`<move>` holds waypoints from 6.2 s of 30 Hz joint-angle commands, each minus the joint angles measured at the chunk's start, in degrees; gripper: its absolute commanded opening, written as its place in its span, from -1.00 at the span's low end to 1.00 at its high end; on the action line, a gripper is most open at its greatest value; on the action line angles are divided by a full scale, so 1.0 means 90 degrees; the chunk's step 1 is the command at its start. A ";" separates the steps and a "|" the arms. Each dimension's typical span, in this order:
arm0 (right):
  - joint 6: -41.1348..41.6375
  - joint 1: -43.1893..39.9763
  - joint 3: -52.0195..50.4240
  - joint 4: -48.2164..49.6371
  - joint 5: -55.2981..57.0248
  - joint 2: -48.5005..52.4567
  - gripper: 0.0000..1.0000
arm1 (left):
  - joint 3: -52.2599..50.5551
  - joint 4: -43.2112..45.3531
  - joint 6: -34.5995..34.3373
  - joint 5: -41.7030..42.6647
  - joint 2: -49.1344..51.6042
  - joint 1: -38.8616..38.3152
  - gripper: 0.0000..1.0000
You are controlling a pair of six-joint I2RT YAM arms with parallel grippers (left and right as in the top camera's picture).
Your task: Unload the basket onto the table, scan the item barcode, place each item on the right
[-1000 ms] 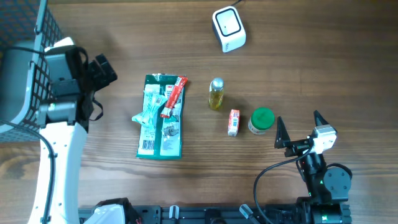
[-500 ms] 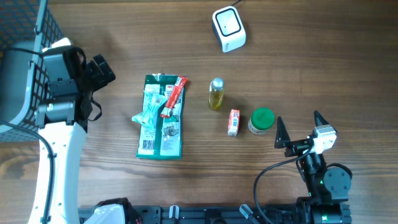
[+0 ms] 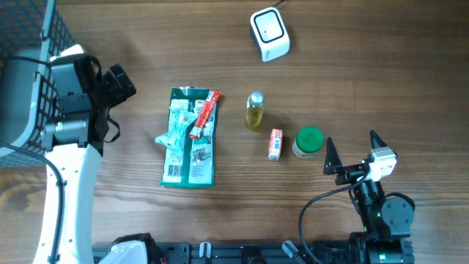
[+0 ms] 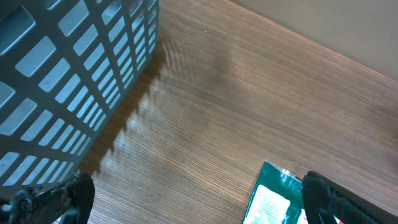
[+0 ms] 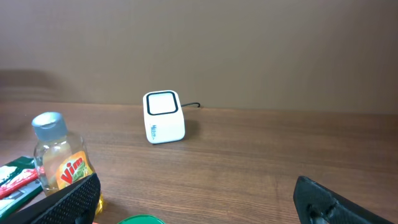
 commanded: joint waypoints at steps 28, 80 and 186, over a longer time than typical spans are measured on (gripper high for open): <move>0.0010 0.0010 -0.0017 0.0029 -0.0075 0.0000 0.99 | 0.0049 0.0002 0.0078 -0.0058 0.0032 0.0041 1.00; 0.2055 0.0010 0.8527 -0.7980 -0.1134 0.7745 -0.02 | 0.0049 0.0002 0.0078 -0.0058 0.0032 0.0041 1.00; 0.1287 0.1902 0.7181 -0.6246 0.1020 0.9899 -0.17 | 0.0049 0.0002 0.0078 -0.0058 0.0032 0.0041 1.00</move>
